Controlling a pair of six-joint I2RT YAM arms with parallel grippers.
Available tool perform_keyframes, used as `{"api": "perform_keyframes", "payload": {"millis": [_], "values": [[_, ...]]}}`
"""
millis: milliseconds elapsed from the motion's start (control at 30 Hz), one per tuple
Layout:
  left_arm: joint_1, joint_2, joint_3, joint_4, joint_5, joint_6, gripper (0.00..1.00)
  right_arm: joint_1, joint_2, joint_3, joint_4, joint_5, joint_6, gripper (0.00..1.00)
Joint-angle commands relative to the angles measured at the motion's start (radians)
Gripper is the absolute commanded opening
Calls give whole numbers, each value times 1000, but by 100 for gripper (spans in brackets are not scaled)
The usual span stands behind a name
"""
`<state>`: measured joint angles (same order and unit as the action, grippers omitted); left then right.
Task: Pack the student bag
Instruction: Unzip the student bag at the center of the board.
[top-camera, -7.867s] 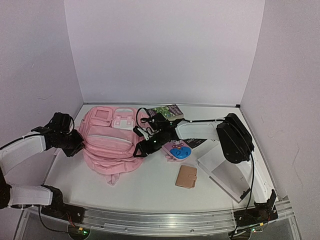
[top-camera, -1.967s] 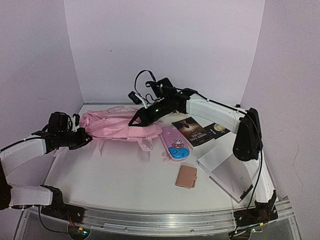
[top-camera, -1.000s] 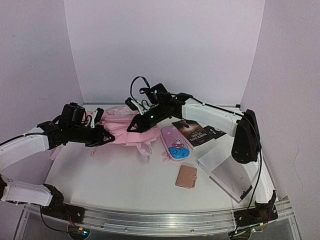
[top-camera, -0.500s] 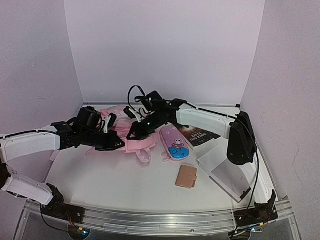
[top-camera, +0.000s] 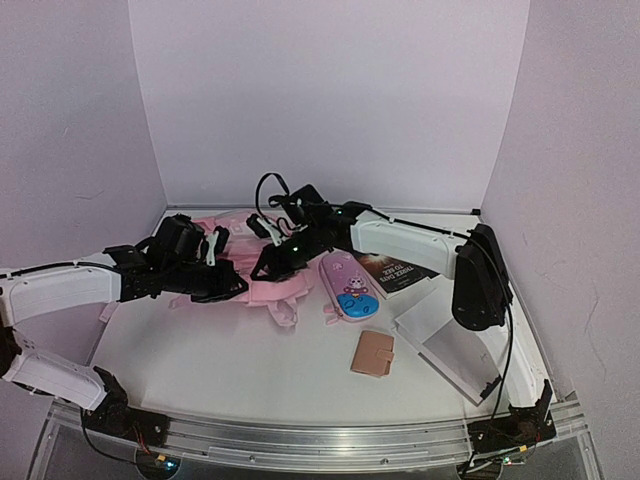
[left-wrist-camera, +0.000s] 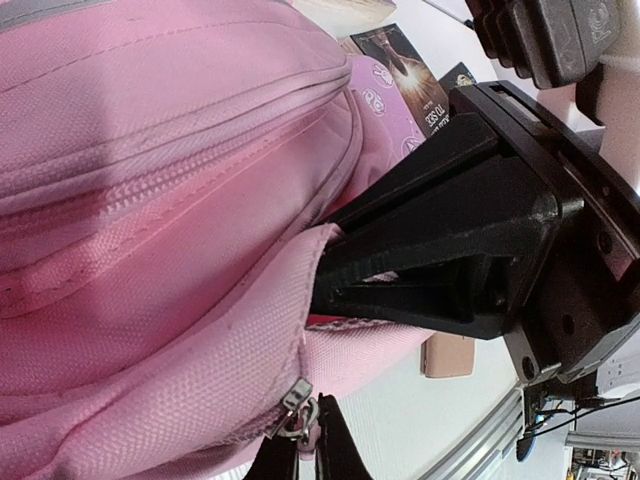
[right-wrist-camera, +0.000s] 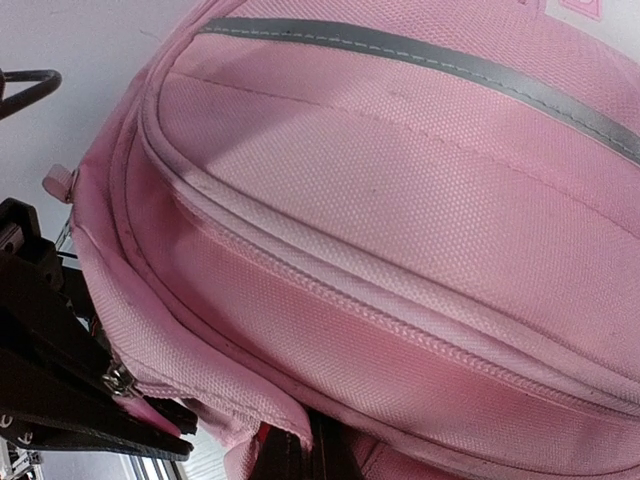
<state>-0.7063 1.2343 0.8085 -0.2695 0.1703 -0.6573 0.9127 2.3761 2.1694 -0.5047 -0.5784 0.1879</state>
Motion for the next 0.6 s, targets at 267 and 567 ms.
{"api": "perform_keyframes", "payload": {"millis": [267, 567], "values": [[-74, 82, 78, 171, 114, 40, 0, 18, 39, 37, 140, -28, 49, 0], [-82, -65, 45, 90, 92, 82, 1, 8, 6, -67, 142, -11, -18, 0]]}}
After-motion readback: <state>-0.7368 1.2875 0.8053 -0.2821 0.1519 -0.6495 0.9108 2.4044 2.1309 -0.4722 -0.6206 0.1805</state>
